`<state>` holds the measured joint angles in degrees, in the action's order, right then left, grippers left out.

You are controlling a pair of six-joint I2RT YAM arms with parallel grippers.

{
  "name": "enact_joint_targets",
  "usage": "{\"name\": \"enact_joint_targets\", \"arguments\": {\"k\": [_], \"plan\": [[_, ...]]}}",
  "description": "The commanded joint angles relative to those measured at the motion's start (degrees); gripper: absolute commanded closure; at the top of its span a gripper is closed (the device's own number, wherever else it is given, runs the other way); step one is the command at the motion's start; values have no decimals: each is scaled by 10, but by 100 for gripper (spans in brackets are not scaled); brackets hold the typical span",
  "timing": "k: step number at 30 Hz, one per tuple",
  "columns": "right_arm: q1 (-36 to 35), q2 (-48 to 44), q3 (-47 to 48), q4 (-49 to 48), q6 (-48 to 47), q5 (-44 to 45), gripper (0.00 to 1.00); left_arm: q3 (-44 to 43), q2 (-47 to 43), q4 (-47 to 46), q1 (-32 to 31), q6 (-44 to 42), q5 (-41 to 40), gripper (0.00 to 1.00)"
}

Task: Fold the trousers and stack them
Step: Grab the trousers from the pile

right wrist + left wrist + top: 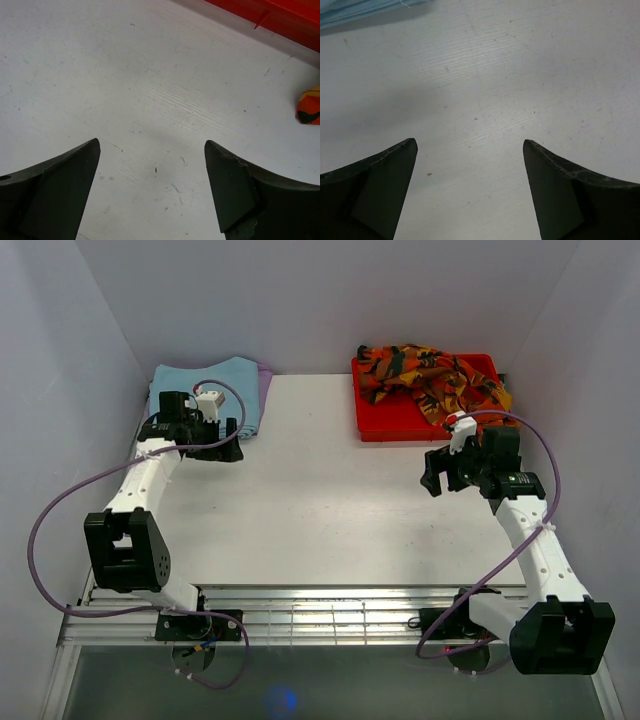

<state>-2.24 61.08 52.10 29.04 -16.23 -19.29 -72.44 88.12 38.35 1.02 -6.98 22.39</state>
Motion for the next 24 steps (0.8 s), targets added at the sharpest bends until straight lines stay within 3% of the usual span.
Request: {"name": "enact_joint_targets", "arguments": {"k": [1, 5, 10, 15, 20, 24], "plan": [[3, 24, 53, -27, 12, 34, 10, -23, -37, -11, 0, 37, -41, 2], [3, 95, 135, -80, -12, 95, 10, -55, -46, -14, 0, 33, -10, 2], [2, 268, 305, -121, -94, 167, 10, -121, -24, 16, 0, 27, 14, 2], [2, 451, 446, -169, -206, 171, 10, -174, -3, 70, 3, 23, 35, 2], [-1, 591, 619, -175, -289, 127, 10, -153, -21, 88, 26, 18, 48, 2], [-16, 675, 662, -221, -368, 121, 10, -114, -37, 91, 42, 14, 43, 2]]}}
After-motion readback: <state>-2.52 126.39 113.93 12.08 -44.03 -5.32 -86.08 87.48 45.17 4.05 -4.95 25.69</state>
